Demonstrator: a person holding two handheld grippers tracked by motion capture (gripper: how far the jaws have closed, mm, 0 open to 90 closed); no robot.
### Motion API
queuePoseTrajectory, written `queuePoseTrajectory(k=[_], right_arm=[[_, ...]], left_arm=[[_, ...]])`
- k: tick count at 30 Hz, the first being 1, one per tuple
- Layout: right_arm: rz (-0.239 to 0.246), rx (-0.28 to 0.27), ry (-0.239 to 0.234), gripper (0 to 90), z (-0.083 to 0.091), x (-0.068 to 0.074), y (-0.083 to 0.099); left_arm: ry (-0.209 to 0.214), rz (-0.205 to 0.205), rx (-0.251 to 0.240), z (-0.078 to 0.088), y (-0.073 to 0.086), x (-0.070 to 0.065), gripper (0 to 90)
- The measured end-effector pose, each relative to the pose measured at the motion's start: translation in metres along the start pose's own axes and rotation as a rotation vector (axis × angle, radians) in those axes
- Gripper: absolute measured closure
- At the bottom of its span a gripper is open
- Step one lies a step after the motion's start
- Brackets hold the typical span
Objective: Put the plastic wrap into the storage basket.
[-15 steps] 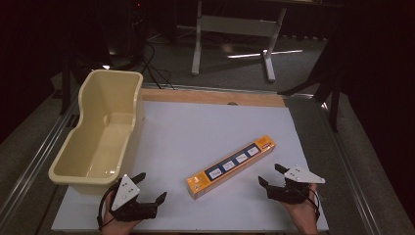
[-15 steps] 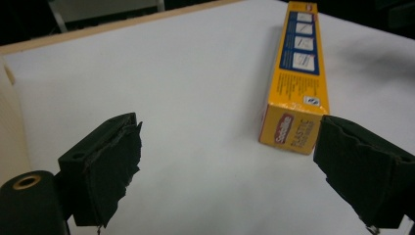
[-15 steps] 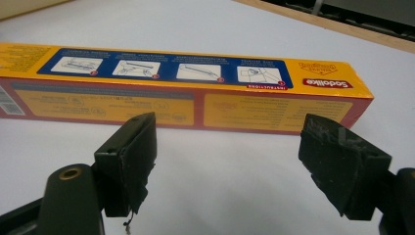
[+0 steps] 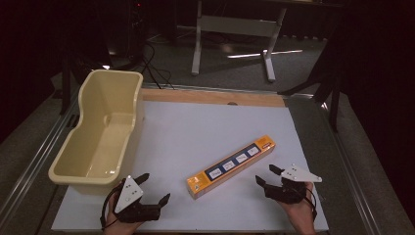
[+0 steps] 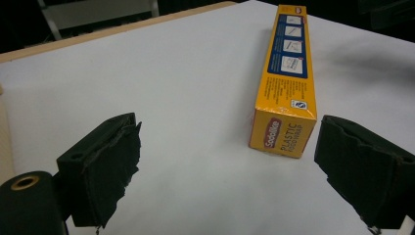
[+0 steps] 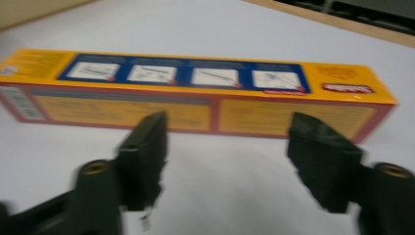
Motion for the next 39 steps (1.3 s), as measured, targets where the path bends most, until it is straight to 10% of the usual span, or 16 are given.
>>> queuePoseTrajectory(k=[13, 18, 25, 39], right_arm=[[0.041, 0.058, -0.075, 74.5, -0.02, 0.022, -0.008], [0.041, 0.12, -0.028, 89.6, -0.035, 0.012, -0.003], [-0.071, 0.244, 0.062, 89.7, -0.059, -0.025, 0.016], [-0.123, 0.25, 0.103, 89.8, -0.085, -0.052, 0.004]], left_arm=[[0.011, 0.004, -0.003, -0.001, 0.001, -0.001, 14.9], [0.014, 0.009, -0.002, -0.001, 0.001, -0.001, 15.8], [0.008, 0.019, -0.012, 0.001, 0.0, 0.002, 16.0], [-0.003, 0.021, -0.02, 0.002, -0.001, 0.004, 16.0]])
Point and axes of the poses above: each handheld gripper's, and its own axes: z roughly backward along the jaws, y roughly out of its underside, x roughly to its left, the point moved 10 cm from there along -z, roughly forward along the jaws
